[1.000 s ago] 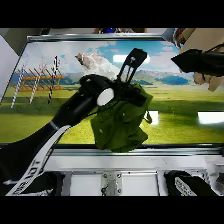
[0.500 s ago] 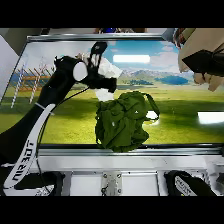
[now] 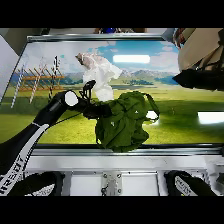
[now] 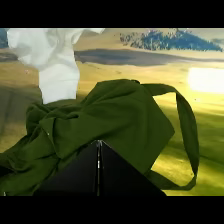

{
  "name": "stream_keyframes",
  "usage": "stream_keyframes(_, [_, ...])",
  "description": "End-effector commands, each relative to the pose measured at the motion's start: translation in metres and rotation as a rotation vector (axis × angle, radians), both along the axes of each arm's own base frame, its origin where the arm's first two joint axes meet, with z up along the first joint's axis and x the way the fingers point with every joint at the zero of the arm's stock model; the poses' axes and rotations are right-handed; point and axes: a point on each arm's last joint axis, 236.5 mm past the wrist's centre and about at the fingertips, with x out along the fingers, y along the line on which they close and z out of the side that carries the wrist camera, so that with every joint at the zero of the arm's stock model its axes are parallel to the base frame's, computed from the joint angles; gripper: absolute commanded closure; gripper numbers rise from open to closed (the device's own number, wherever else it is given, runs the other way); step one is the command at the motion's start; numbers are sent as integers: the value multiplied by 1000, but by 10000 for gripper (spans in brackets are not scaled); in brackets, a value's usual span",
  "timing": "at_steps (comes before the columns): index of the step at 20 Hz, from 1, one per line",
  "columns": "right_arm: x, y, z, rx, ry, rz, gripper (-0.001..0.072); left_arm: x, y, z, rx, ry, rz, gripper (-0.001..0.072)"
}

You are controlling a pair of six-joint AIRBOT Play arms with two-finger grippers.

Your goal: Fold the clothes and pants, and hang the long-sleeved shirts on hangers.

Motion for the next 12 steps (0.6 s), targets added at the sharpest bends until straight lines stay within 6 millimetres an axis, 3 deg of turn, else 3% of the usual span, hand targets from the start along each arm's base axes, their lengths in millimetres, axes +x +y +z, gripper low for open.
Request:
stream_keyframes(1, [-6, 0, -58, 26, 130, -15, 689, 12, -8, 2, -44, -56, 40, 428])
stream_keyframes(2, [-8, -1, -82, 35, 173, -30, 688, 18, -6, 5, -48, -72, 51, 662])
stream_keyframes(3, [-11, -2, -105, 45, 218, -45, 683, 23, -2, 7, -50, -79, 62, 696])
stream_keyframes(4, [-16, -2, -131, 61, 278, -64, 537, 28, 3, 10, -51, -80, 75, 696])
stream_keyframes(5, [-21, -2, -157, 82, 338, -86, 237, 32, 9, 13, -52, -81, 89, 696])
stream_keyframes(6, [-26, 1, -182, 121, 401, -121, 26, 36, 14, 14, -55, -81, 104, 696])
stream_keyframes(10, [-24, 24, -253, 307, 541, -246, 34, 38, 22, 12, -48, -68, 116, 696])
stream_keyframes(12, [-14, 48, -268, 355, 542, -227, 34, 38, 22, 12, -46, -77, 105, 696])
